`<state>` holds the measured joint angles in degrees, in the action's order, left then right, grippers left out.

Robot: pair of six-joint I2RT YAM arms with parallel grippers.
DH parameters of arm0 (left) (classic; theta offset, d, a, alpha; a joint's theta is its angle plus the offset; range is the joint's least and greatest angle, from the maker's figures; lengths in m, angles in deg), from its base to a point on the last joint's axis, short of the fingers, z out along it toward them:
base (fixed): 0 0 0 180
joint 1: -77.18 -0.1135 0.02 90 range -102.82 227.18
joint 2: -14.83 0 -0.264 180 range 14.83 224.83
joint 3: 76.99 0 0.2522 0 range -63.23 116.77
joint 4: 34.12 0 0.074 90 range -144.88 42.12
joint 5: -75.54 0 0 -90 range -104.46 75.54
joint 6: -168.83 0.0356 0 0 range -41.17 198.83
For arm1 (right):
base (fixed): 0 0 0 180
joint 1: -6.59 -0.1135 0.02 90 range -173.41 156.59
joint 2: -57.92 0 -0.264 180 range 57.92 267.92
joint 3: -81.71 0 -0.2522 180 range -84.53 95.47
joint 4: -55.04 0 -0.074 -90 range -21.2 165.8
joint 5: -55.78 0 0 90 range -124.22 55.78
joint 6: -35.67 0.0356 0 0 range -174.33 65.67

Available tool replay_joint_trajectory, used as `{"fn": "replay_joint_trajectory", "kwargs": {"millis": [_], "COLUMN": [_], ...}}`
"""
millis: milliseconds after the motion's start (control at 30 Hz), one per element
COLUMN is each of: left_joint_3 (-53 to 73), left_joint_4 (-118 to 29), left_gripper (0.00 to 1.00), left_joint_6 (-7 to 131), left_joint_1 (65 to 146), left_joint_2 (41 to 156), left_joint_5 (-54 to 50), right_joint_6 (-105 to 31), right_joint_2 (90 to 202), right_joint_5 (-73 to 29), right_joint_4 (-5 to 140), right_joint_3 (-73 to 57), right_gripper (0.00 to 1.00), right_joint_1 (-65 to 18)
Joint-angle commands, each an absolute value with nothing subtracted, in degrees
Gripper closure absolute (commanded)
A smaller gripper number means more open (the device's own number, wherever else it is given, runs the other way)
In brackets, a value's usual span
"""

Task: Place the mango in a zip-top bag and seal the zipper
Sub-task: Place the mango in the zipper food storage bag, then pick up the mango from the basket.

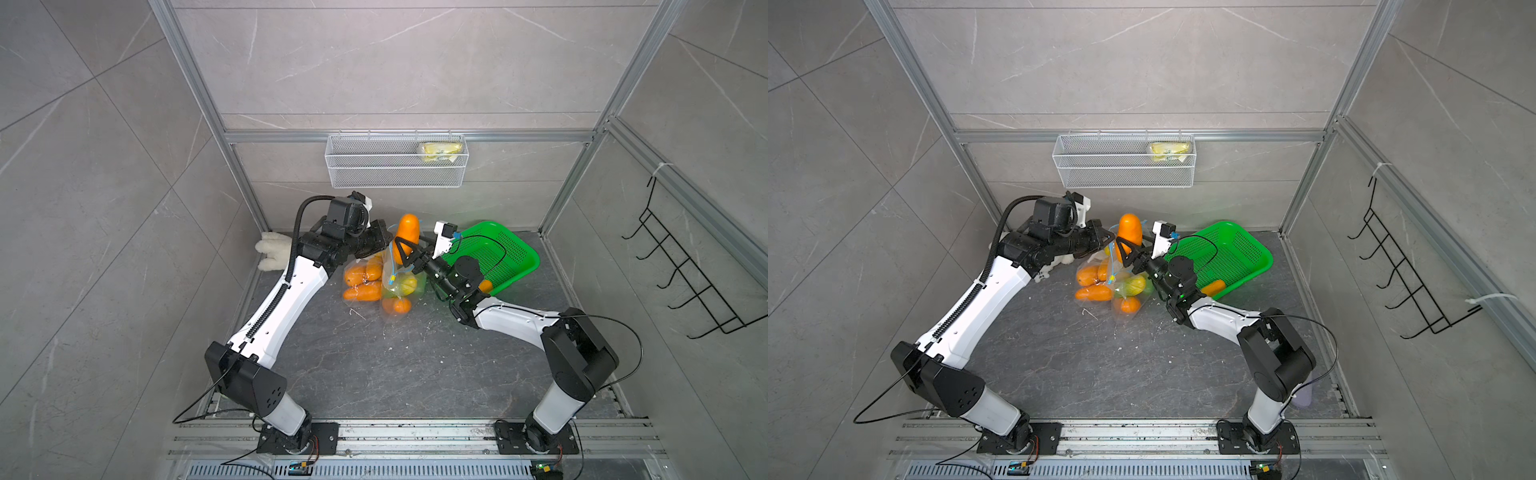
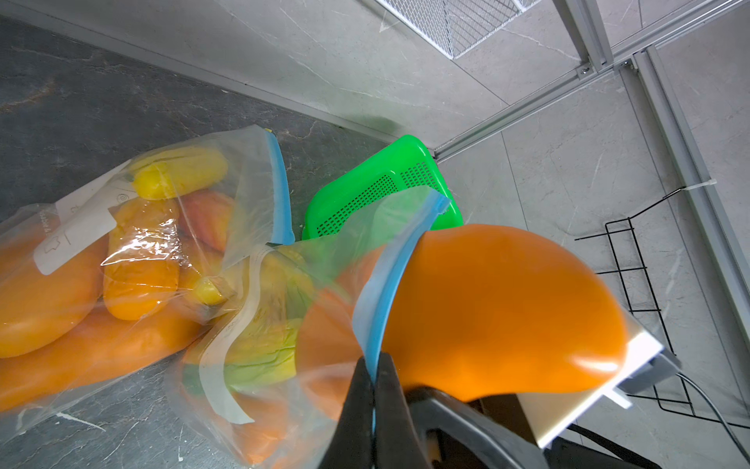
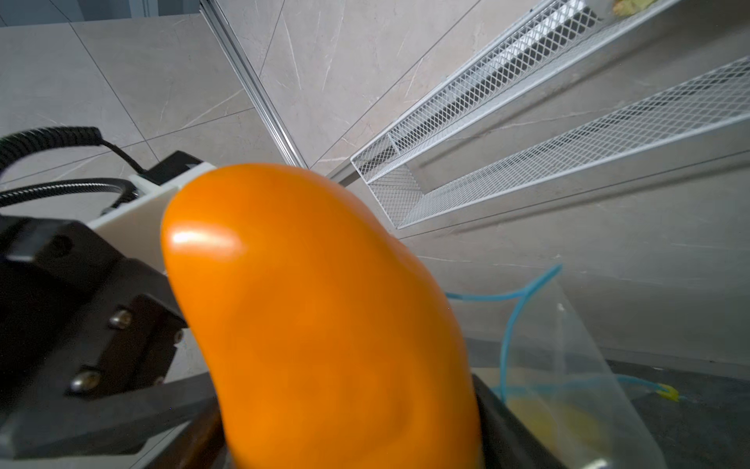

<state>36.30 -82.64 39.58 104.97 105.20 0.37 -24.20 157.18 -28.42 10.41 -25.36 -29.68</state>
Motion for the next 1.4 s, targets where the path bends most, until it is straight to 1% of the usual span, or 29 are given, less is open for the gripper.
{"fn": "replay_joint_trajectory", "kwargs": {"millis": [0, 33, 100, 133, 167, 200, 233, 267, 367, 433, 467, 533, 600, 667, 733, 867, 933, 1033, 1100, 1167, 1267, 1367], "left_joint_3": [38.86, 38.7, 38.29, 38.23, 38.13, 37.99, 37.86, 37.78, 37.73, 37.8, 37.99, 38.32, 38.57, 38.32, 37.62, 37.75, 37.71, 36.18, 35.74, 35.52, 35.91, 34.42], "left_joint_4": [-82.07, -82.17, -82.49, -82.72, -82.86, -82.98, -83.0, -82.95, -82.93, -82.79, -82.78, -82.87, -82.82, -82.24, -80.86, -78.77, -80.12, -80.92, -79.08, -75.93, -73.82, -71.87], "left_gripper": [1.0, 1.0, 1.0, 1.0, 1.0, 1.0, 1.0, 1.0, 1.0, 1.0, 1.0, 1.0, 1.0, 1.0, 1.0, 1.0, 1.0, 1.0, 1.0, 1.0, 1.0, 1.0], "left_joint_6": [40.49, 40.66, 41.07, 41.14, 41.37, 41.43, 41.39, 41.44, 41.39, 41.34, 41.43, 41.54, 41.66, 41.63, 41.4, 40.6, 41.42, 41.91, 41.35, 39.15, 36.66, 36.06], "left_joint_1": [105.2, 105.19, 105.05, 104.94, 104.87, 104.78, 104.69, 104.6, 104.43, 104.34, 104.25, 104.16, 104.08, 104.08, 104.08, 104.08, 104.11, 103.9, 103.9, 103.9, 103.9, 103.99], "left_joint_2": [103.66, 103.32, 102.64, 102.49, 102.25, 102.13, 102.1, 102.1, 102.05, 102.1, 102.15, 102.11, 101.75, 101.18, 100.47, 99.95, 99.36, 98.33, 98.24, 98.27, 98.29, 97.1], "left_joint_5": [1.35, 1.04, 0.37, 0.07, -0.29, -0.57, -0.66, -0.58, -0.55, -0.38, -0.32, -0.2, -0.13, 0.04, 0.49, 2.68, -0.22, -1.7, 2.35, 6.78, 10.55, 9.8], "right_joint_6": [-29.08, -29.69, -31.53, -32.05, -32.75, -33.92, -34.19, -35.2, -35.87, -37.84, -37.96, -38.07, -37.46, -36.08, -34.58, -33.72, -33.15, -31.83, -30.42, -28.62, -27.0, -25.11], "right_joint_2": [157.11, 156.65, 154.94, 153.81, 152.67, 151.22, 149.88, 148.54, 144.45, 141.43, 139.48, 137.22, 137.49, 140.16, 142.62, 148.95, 152.64, 156.49, 158.61, 160.91, 165.05, 167.7], "right_joint_5": [-31.68, -32.13, -30.4, -30.05, -29.16, -28.31, -28.77, -28.67, -33.06, -33.21, -34.9, -38.14, -43.8, -49.37, -48.58, -42.6, -42.3, -40.13, -38.47, -39.18, -43.87, -47.98], "right_joint_4": [7.75, 9.36, 14.82, 18.19, 21.31, 24.12, 28.17, 34.09, 44.6, 50.11, 53.7, 64.81, 80.15, 97.67, 104.45, 108.93, 110.9, 110.84, 109.37, 108.65, 112.64, 116.39], "right_joint_3": [-27.08, -27.1, -26.11, -25.42, -24.68, -24.1, -22.86, -21.16, -18.41, -16.86, -15.72, -11.42, -4.85, 1.21, 1.89, 1.19, 2.14, 2.42, 2.44, 2.66, 5.02, 5.7], "right_gripper": [0.41, 0.38, 0.25, 0.19, 0.1, 0.04, 0.0, 0.0, 0.0, 0.0, 0.0, 0.0, 0.0, 0.0, 0.0, 0.0, 0.0, 0.0, 0.0, 0.01, 0.01, 0.0], "right_joint_1": [-30.05, -29.94, -29.61, -29.52, -29.45, -29.43, -29.36, -29.2, -28.85, -28.57, -28.44, -27.77, -26.6, -24.12, -20.53, -13.77, -11.54, -10.18, -10.11, -10.06, -9.88, -9.57]}}
